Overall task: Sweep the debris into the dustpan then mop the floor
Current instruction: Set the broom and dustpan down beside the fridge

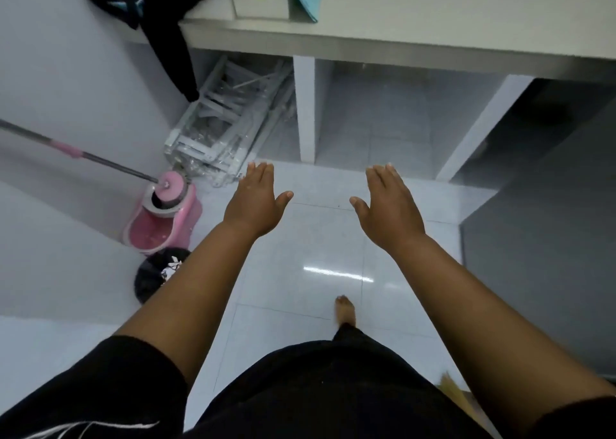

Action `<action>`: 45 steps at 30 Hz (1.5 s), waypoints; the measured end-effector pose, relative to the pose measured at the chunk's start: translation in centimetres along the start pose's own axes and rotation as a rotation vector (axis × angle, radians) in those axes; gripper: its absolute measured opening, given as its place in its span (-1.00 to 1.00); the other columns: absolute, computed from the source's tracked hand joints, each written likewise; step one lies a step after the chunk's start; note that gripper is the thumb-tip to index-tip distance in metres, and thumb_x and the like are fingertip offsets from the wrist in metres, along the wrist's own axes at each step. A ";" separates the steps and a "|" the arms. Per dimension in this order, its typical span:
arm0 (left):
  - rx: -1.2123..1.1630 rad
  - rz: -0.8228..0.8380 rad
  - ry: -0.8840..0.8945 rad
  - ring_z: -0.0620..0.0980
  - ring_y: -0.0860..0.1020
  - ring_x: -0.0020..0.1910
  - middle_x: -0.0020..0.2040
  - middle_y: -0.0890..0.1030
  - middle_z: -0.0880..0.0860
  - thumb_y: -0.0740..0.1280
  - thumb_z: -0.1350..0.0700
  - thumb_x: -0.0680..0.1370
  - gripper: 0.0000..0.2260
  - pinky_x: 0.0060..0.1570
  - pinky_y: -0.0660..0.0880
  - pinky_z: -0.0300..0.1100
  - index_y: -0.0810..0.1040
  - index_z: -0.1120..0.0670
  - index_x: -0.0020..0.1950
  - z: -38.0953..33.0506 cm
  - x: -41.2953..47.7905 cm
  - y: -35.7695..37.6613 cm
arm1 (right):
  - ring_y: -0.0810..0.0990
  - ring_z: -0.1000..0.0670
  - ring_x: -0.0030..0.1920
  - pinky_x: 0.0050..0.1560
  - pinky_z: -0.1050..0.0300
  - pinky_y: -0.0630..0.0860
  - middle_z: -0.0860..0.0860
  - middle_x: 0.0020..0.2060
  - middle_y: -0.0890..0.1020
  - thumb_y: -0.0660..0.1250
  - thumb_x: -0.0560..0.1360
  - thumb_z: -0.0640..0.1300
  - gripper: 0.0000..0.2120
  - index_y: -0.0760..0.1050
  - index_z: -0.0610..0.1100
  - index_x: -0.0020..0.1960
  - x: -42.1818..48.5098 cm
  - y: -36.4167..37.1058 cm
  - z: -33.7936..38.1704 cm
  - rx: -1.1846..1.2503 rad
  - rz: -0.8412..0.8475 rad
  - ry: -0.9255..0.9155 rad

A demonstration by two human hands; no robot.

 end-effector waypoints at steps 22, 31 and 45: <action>-0.007 -0.245 -0.555 0.12 0.00 0.57 0.58 0.12 0.09 0.23 -0.12 0.60 -0.38 0.52 0.06 0.09 0.12 0.12 0.56 9.6 0.3 -4.2 | 0.05 -0.15 0.57 0.52 -0.01 0.09 -0.14 0.50 0.28 0.23 0.61 0.06 -0.40 0.22 -0.25 0.52 17.0 5.1 11.7 0.070 0.205 -0.623; -0.050 -0.304 -0.688 0.11 0.00 0.58 0.58 0.11 0.12 0.24 -0.11 0.60 -0.39 0.52 0.08 0.05 0.15 0.16 0.54 14.3 0.1 -4.6 | 0.08 -0.14 0.56 0.53 -0.02 0.09 -0.15 0.51 0.27 0.24 0.61 0.06 -0.40 0.22 -0.24 0.52 20.0 8.0 17.8 0.074 0.277 -0.775; -0.058 -0.278 -0.773 0.16 0.03 0.57 0.57 0.12 0.18 0.23 -0.07 0.61 -0.38 0.50 0.06 0.05 0.10 0.19 0.55 30.4 6.9 -9.6 | 0.11 -0.16 0.56 0.51 -0.01 0.12 -0.16 0.50 0.30 0.26 0.60 0.05 -0.41 0.24 -0.23 0.51 29.7 14.4 34.3 -0.010 0.297 -0.930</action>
Point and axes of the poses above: each hand's wrist, its own x-axis towards the middle knuckle, its own y-axis out of the palm, z = x × y, the point moved 6 cm from there along x, towards the middle knuckle
